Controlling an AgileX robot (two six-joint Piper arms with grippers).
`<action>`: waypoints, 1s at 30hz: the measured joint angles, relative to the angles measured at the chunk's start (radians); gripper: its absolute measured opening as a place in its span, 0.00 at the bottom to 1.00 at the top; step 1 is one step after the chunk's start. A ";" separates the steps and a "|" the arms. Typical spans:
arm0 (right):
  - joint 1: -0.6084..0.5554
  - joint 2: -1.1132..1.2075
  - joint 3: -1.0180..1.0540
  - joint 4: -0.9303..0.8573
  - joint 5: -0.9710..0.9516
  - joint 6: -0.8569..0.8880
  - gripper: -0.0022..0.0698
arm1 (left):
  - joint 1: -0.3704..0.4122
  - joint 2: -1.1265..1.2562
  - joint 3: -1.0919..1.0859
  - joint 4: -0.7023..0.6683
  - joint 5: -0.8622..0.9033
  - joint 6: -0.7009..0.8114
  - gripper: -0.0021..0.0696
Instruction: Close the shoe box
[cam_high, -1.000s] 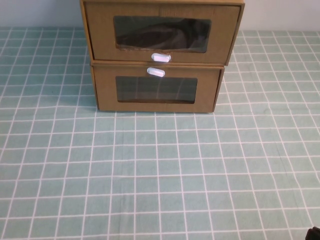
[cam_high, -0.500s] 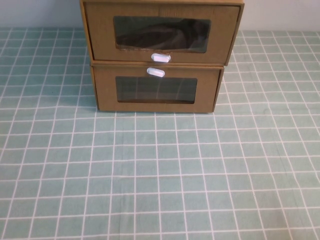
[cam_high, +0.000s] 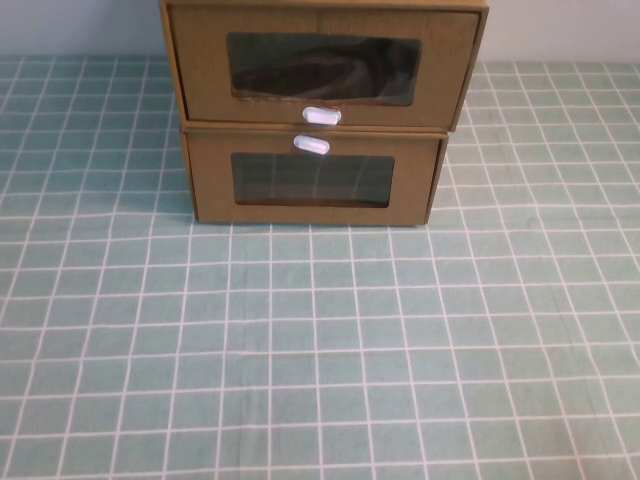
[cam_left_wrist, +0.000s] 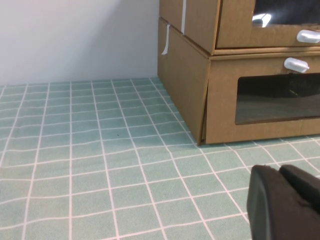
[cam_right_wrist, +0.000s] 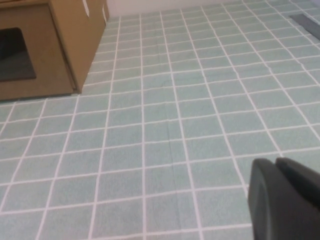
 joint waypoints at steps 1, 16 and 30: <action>0.000 0.000 0.000 0.002 0.003 -0.009 0.01 | 0.000 0.000 0.000 0.000 0.000 0.000 0.02; 0.000 0.000 0.000 0.155 0.066 -0.232 0.01 | 0.000 0.000 0.000 0.000 0.002 0.000 0.02; 0.000 0.000 0.000 0.156 0.066 -0.234 0.01 | 0.000 0.000 0.000 0.000 0.002 0.000 0.02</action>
